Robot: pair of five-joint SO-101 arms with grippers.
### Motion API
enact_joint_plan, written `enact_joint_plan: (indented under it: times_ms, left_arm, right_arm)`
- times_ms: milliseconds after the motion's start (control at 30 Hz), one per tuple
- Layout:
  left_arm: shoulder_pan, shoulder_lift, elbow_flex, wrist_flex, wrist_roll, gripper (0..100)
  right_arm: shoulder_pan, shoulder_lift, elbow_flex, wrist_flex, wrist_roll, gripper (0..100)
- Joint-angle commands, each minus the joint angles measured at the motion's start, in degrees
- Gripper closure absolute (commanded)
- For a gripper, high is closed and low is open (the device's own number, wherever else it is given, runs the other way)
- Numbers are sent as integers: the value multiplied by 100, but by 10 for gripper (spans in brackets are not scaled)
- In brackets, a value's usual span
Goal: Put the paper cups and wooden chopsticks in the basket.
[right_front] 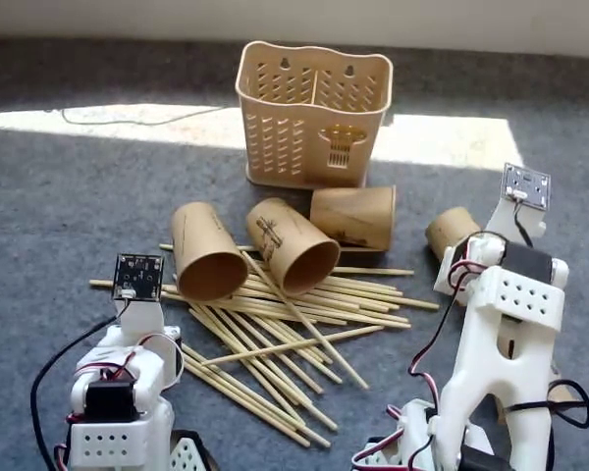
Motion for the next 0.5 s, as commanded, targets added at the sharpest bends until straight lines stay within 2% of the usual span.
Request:
enact_joint_plan:
  times_ms: [0,467]
  left_arm:
    - [84,-66,101,9,26,993]
    - [119,-66,101,9,26,993]
  right_arm:
    - [119,-171,171,-567,35,843]
    - [215,-110,1402,-2967,35,849]
